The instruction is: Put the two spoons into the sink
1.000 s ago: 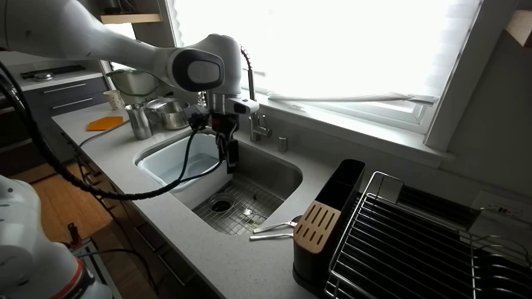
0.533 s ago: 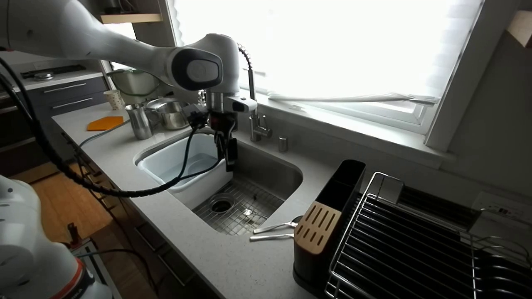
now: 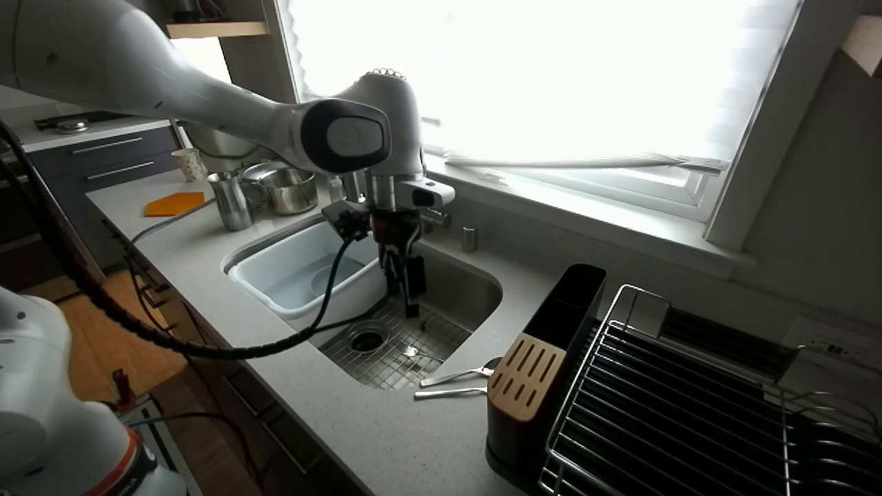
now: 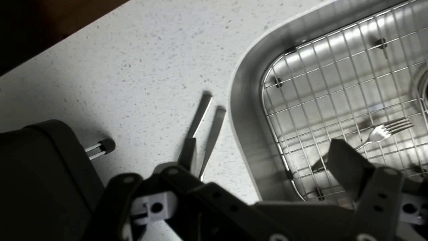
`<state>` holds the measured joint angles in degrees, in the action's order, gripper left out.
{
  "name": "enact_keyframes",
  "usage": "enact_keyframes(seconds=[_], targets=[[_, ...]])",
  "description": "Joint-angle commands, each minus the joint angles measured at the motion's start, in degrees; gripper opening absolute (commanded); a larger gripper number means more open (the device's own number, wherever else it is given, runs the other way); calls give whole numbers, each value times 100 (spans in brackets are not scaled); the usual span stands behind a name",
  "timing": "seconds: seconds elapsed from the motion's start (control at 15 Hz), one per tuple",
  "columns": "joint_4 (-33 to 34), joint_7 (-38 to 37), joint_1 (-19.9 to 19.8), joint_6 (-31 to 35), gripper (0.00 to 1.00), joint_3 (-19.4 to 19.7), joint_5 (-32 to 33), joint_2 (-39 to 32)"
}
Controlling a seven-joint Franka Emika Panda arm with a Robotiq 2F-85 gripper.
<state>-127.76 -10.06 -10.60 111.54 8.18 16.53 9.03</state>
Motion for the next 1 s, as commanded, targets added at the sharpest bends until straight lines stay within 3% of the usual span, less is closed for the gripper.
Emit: enact_keyframes(seconds=[0.0, 0.27, 0.67, 0.93], targets=[[-167, 599, -231, 652, 100, 343, 158, -192], [-183, 1142, -422, 1241, 100, 659, -38, -530], [-203, 976, -531, 1859, 100, 804, -350, -1007], [-211, 985, -579, 2329, 100, 828, -925, -1266]])
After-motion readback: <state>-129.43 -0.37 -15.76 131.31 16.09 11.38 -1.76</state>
